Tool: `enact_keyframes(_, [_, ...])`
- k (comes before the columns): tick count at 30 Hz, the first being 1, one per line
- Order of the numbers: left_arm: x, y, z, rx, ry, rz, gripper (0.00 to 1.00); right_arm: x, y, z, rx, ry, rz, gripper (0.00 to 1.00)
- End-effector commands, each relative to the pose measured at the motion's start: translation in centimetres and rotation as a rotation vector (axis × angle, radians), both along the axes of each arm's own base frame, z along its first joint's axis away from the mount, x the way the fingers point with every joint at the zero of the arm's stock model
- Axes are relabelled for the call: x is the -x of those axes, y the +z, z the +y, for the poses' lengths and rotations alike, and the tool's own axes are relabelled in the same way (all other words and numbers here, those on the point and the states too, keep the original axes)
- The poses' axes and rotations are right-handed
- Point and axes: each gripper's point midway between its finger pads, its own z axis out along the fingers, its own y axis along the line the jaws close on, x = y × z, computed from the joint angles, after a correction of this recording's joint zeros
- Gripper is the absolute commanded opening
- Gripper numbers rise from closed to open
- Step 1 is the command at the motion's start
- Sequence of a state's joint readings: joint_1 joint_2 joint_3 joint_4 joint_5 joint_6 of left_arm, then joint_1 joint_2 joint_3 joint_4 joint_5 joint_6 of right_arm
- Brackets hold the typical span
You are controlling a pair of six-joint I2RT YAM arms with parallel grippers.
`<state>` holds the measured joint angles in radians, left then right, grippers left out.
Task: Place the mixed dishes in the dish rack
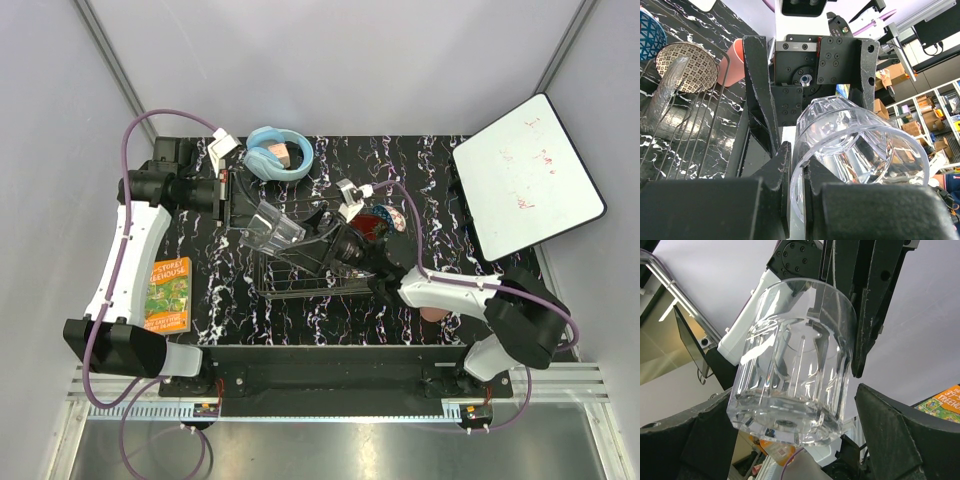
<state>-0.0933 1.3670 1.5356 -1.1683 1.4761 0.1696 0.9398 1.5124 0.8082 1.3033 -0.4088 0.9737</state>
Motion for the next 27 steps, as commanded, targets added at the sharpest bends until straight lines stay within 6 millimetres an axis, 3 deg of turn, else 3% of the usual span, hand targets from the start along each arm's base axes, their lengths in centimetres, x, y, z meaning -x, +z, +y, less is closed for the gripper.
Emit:
enact_keyframes(1, [2.6,3.5,0.1,0.175,-0.117,-0.048,0.00,-0.4,4.0,-1.1,-0.139,-0.019,-0.061,0.95])
enact_keyframes(10, [2.0,2.9,0.2,0.151,-0.087,-0.062,0.00,-1.2,4.8,-1.2,-0.156,-0.027,-0.051,0.86])
enact_keyframes(14, [1.8,2.3,0.3,0.137,-0.073,-0.071,0.00,-1.3,4.8,-1.2,-0.142,-0.027,-0.042,0.77])
enact_keyframes(18, [1.5,1.5,0.4,0.110,-0.048,-0.082,0.00,-1.6,4.5,-1.4,-0.131,-0.043,-0.029,0.58])
enact_keyframes(21, [0.8,0.6,0.7,0.084,-0.017,-0.088,0.00,-2.0,4.1,-1.6,-0.120,-0.056,-0.013,0.51])
enact_keyframes(22, [0.4,0.4,0.9,0.079,-0.002,-0.088,0.03,-2.0,3.8,-1.6,-0.114,-0.060,-0.005,0.50])
enact_keyframes(23, [0.2,0.2,1.1,0.078,0.006,-0.086,0.18,-2.1,3.9,-1.9,-0.119,-0.065,-0.002,0.49])
enact_keyframes(25, [-0.1,0.1,1.5,0.085,0.023,-0.085,0.24,-2.3,3.6,-1.9,-0.112,-0.073,0.008,0.39])
enact_keyframes(27, [-0.3,0.0,1.7,0.087,0.032,-0.082,0.39,-2.5,3.5,-2.1,-0.104,-0.081,0.011,0.33])
